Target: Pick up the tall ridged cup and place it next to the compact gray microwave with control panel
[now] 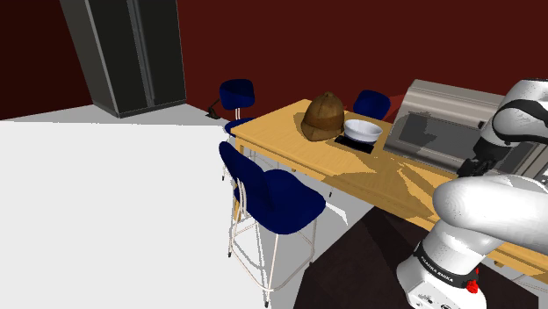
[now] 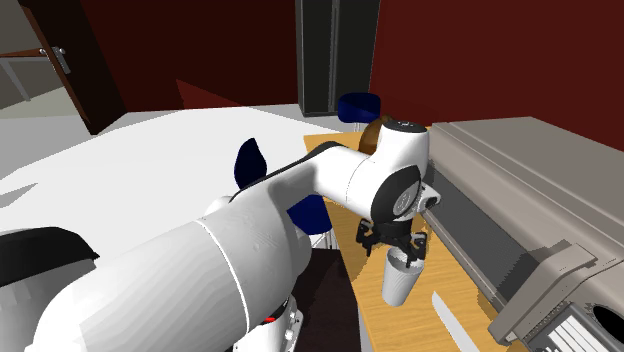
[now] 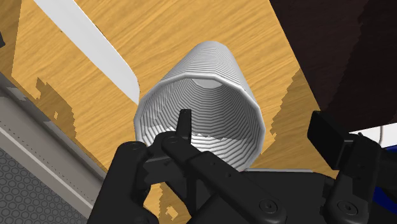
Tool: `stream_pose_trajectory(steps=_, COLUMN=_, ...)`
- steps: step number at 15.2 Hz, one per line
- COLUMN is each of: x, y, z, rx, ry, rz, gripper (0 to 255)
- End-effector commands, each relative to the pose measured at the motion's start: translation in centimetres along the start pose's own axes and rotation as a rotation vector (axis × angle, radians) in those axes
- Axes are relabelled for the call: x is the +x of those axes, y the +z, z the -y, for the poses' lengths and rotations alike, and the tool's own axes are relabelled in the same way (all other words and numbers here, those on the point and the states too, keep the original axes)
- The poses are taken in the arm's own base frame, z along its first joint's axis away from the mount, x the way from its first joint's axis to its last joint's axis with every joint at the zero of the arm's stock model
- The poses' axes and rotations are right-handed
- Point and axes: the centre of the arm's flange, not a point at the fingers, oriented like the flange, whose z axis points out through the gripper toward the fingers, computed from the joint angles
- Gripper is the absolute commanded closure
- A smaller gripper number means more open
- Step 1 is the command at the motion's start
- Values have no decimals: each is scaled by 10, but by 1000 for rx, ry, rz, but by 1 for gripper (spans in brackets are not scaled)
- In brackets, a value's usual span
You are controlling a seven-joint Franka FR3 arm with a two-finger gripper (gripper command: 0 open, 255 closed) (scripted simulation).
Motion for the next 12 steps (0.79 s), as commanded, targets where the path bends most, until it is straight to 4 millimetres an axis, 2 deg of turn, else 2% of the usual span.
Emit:
stream_pose_trajectory(steps=1, x=0, y=0, z=0, rx=0, ry=0, rz=0, gripper=0)
stream_pose_trajectory(steps=5, x=0, y=-50, z=0, rx=0, ry=0, rz=0, gripper=0)
stream_pose_trajectory(steps=12, x=0, y=-50, z=0, rx=0, ry=0, rz=0, gripper=0)
